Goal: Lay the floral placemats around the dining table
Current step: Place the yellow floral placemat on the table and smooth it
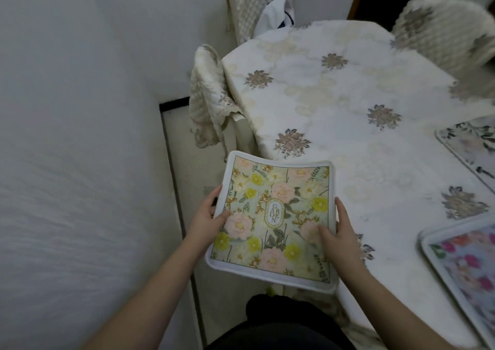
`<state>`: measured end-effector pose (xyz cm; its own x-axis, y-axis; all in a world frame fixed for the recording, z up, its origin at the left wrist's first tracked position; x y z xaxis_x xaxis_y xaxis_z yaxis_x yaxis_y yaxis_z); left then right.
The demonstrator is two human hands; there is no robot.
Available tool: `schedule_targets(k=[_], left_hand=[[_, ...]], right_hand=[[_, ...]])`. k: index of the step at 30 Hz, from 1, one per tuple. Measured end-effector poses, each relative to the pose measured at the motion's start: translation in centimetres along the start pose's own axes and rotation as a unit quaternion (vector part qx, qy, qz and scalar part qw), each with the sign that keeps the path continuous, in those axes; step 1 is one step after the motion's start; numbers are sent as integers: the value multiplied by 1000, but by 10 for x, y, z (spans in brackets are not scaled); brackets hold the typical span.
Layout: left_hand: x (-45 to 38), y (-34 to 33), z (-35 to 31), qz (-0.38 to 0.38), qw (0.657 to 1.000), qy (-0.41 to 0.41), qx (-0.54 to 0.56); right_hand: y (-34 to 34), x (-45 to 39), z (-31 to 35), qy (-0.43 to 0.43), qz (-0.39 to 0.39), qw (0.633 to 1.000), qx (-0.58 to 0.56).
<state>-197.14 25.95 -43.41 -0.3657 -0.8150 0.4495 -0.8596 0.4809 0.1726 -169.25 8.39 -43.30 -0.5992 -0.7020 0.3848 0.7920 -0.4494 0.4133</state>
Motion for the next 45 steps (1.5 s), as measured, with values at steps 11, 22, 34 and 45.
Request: schedule_targets(k=[11, 22, 34, 45], left_hand=[[-82, -60, -68, 107, 990, -18, -87], [-136, -116, -102, 206, 969, -16, -134], [-217, -164, -145, 390, 903, -59, -171], [-246, -208, -165, 477, 843, -105, -225]], right_hand=[[40, -38, -10, -53, -58, 995, -65], [68, -37, -34, -102, -138, 977, -125], [42, -34, -26, -168, -300, 917, -202], [15, -34, -19, -212, -412, 837, -290]])
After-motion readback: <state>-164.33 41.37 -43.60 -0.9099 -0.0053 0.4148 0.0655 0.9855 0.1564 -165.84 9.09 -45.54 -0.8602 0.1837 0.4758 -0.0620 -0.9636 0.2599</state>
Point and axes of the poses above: each hand's wrist, its own x-axis away from the middle knuckle, its own y-axis out of the back of the hand, z = x × y, the point moved 9 cm from there along -x, towards the middle knuckle, and after that the axes turned 4 degrees about z, right-handed, at the moved point
